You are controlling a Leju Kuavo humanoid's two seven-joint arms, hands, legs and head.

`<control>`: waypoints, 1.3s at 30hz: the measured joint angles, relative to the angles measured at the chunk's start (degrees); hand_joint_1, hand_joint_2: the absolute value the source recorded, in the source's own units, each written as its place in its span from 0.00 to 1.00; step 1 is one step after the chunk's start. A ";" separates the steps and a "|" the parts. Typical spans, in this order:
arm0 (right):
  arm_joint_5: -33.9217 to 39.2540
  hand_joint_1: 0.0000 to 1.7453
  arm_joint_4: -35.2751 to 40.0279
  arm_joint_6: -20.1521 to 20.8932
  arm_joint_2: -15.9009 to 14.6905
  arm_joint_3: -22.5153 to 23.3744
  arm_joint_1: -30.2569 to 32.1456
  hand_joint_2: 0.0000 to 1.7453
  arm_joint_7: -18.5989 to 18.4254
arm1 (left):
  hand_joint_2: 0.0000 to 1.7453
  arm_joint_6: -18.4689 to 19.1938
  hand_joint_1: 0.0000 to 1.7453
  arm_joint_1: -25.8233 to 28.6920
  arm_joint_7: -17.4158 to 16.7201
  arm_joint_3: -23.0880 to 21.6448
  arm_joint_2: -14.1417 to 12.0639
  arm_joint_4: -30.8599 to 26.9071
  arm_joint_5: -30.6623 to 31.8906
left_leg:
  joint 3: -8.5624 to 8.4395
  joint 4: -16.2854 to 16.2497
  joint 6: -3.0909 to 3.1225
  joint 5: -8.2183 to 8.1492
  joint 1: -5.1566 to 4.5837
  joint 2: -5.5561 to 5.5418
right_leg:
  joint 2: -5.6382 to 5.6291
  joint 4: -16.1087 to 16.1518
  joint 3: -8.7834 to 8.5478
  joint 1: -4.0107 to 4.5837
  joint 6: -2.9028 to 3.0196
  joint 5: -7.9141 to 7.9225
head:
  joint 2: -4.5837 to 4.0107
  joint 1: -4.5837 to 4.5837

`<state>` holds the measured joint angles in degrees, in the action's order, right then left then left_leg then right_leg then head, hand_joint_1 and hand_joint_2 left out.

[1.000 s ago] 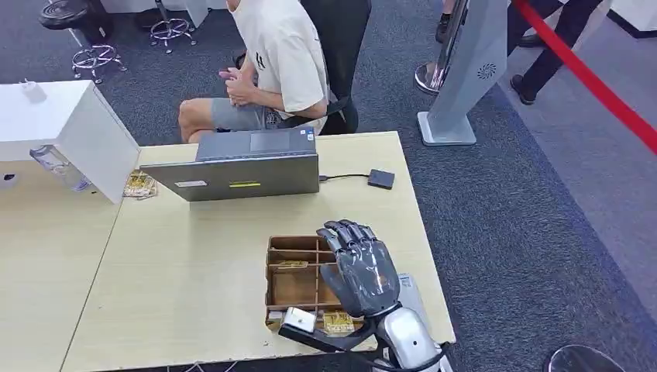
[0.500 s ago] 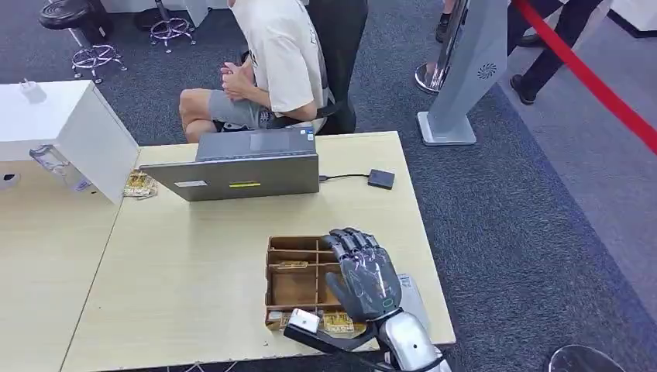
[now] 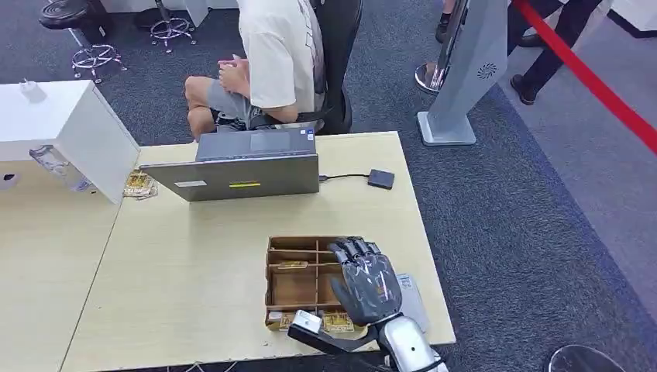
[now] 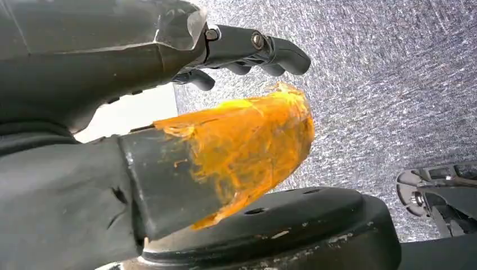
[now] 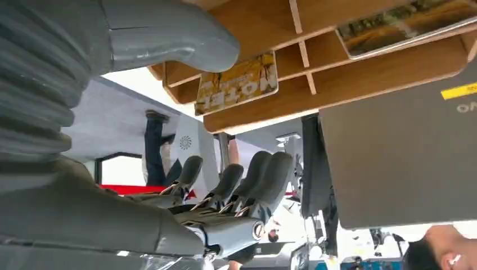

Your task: Pass the card to the sensor for recognition and then transmit it.

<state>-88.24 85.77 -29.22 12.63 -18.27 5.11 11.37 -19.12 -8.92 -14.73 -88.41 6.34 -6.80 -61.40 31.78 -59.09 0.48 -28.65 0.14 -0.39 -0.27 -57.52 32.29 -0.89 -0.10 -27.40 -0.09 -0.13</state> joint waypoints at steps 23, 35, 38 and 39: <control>-0.52 0.38 -0.59 -0.50 0.37 1.79 -1.30 1.00 0.11 | 0.00 0.44 0.00 0.04 0.00 0.00 -0.02 0.00 0.26 | 0.00 0.00 0.00 0.00 0.00 0.00 | 0.00 0.00 0.00 0.00 0.00 0.00 | 0.00 -0.02; 1.16 0.44 -3.98 -0.15 1.33 2.19 -1.69 1.00 1.09 | 0.00 0.44 0.00 0.06 -0.15 0.00 -0.02 0.00 0.33 | 0.01 0.00 0.00 0.00 0.00 -0.01 | 0.01 0.00 0.00 0.00 0.00 0.00 | 0.00 -0.02; 1.25 0.42 -4.76 -0.11 1.44 2.21 -1.71 1.00 1.14 | 0.00 0.42 0.00 0.05 -0.15 0.00 -0.02 0.00 0.28 | 0.00 0.00 0.00 0.00 0.00 -0.01 | 0.01 0.00 0.00 0.00 0.00 0.00 | 0.00 0.00; 1.29 0.42 -4.98 -0.09 1.44 2.21 -1.71 1.00 1.14 | 0.00 0.44 0.00 0.06 -0.15 0.00 -0.02 0.00 0.26 | 0.01 0.00 0.00 0.00 0.00 -0.01 | 0.01 0.00 0.00 0.00 0.00 0.00 | 0.00 0.00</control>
<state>-86.95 80.78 -29.31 14.08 -16.07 3.40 12.50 -18.69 -8.87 -14.89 -88.41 6.32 -6.80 -61.13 31.79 -59.09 0.48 -28.65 0.14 -0.39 -0.26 -57.52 32.28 -0.89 -0.10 -27.40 -0.09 -0.13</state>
